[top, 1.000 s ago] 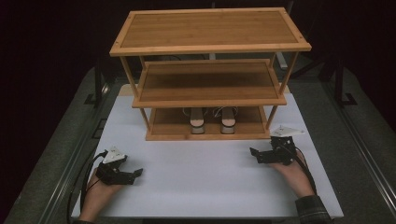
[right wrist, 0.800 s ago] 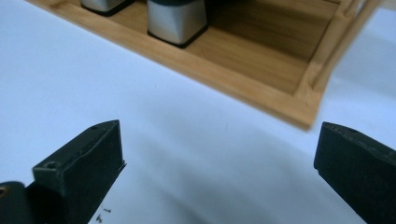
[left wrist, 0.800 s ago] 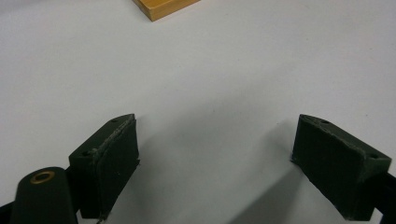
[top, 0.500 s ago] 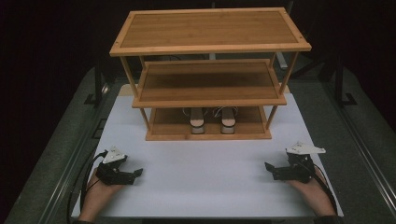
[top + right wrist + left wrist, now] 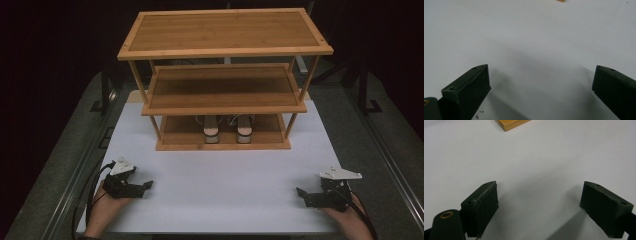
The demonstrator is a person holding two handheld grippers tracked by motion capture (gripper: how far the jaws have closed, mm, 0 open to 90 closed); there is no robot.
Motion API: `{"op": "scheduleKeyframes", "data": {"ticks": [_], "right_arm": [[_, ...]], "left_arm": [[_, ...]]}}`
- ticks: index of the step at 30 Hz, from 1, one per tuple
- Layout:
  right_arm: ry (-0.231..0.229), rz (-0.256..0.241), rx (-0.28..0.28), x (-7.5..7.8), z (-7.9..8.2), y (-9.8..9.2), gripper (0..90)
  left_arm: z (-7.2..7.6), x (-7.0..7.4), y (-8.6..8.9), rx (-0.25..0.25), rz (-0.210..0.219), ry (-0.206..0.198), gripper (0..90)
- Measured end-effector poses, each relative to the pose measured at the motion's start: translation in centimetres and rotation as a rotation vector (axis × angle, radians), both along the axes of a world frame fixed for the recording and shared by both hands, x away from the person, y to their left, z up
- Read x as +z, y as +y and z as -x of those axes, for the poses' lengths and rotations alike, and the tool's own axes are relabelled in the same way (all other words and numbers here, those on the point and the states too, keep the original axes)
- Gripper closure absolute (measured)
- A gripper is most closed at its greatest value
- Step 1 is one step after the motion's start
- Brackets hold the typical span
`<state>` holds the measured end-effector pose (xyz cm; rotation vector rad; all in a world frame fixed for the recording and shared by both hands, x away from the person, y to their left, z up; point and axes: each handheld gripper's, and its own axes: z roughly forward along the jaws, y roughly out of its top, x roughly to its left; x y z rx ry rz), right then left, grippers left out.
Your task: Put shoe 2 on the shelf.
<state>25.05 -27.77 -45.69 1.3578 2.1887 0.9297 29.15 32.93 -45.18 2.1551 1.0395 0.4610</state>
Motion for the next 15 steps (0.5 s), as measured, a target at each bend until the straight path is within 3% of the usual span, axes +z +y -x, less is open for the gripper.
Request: {"op": "scheduleKeyframes", "data": {"ticks": [3, 5, 15], "right_arm": [[0.02, 0.025, 0.0, -0.14, -0.03, 0.16, 0.8], [0.034, 0.014, -0.001, -0.2, -0.19, 0.06, 0.6], [0.033, 0.016, 0.0, -0.21, -0.19, 0.07, 0.5]], "left_arm": [[0.0, 0.0, 0.0, 0.0, 0.0, 0.0, 13.6], [0.0, 0.0, 0.0, 0.0, 0.0, 0.0, 13.6], [0.03, 0.01, -0.03, 0.001, -0.003, -0.002, 13.7]]}}
